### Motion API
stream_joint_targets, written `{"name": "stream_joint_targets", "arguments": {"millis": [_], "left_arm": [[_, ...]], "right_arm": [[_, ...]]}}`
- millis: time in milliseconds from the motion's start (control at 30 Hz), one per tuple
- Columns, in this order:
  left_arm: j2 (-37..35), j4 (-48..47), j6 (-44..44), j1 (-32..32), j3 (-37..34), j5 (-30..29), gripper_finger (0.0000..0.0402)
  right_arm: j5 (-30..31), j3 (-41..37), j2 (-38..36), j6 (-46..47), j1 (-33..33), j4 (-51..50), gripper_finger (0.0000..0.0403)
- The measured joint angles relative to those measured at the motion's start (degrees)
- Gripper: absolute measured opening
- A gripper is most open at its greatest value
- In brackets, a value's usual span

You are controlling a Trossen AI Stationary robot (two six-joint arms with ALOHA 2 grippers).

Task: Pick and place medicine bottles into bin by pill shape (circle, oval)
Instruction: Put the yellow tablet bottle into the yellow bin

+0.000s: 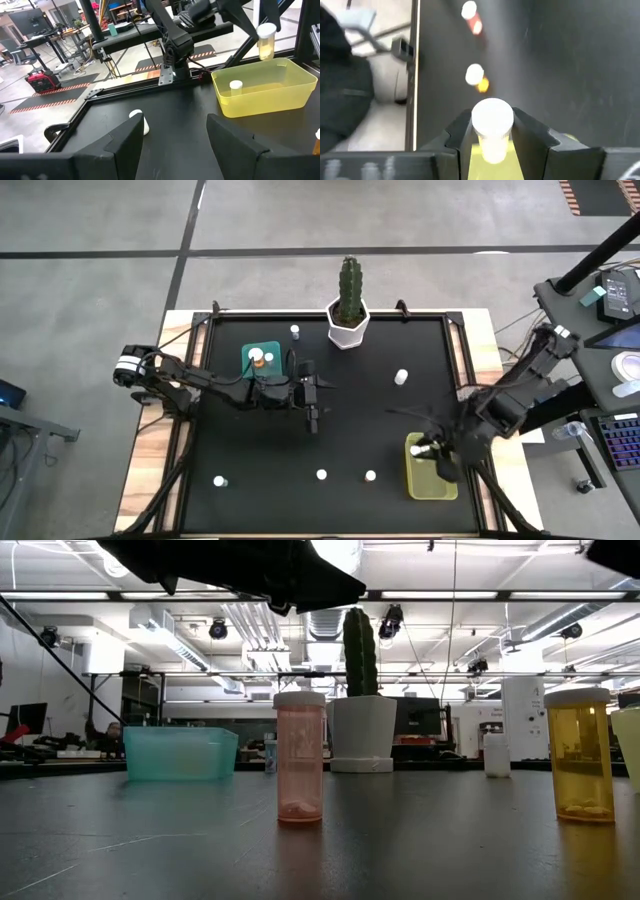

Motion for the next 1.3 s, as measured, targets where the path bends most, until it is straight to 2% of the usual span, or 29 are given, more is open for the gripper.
{"name": "stream_joint_targets", "arguments": {"millis": [200,367,533,667,800,1033,1133,1300], "left_arm": [[0.0,0.0,-0.3,0.0,0.0,-0.1,0.0201],[0.0,0.0,-0.3,0.0,0.0,-0.4,0.0201],[0.0,0.1,-0.2,0.0,0.0,-2.3,0.0201],[0.0,0.1,-0.1,0.0,0.0,-2.7,0.0201],[0.0,0.3,-0.1,0.0,0.0,-2.7,0.0201],[0.0,0.3,-0.1,0.0,0.0,-2.7,0.0201],[0.0,0.3,0.0,0.0,0.0,-2.7,0.0201],[0.0,0.6,0.0,0.0,0.0,-2.7,0.0201]], "right_arm": [[1.8,-1.9,0.5,8.4,9.0,-4.2,0.0111],[7.8,-6.3,0.7,15.5,14.9,-3.5,0.0111],[14.2,-10.3,1.8,18.1,20.0,2.5,0.0110],[16.1,-13.5,3.9,13.8,22.9,10.0,0.0110],[20.6,-15.9,6.8,13.7,24.3,11.9,0.0110],[24.8,-19.5,12.1,15.2,25.1,17.9,0.0109],[25.0,-20.7,13.9,15.9,25.3,21.6,0.0109],[24.9,-20.9,16.4,21.1,25.2,22.0,0.0113]]}}
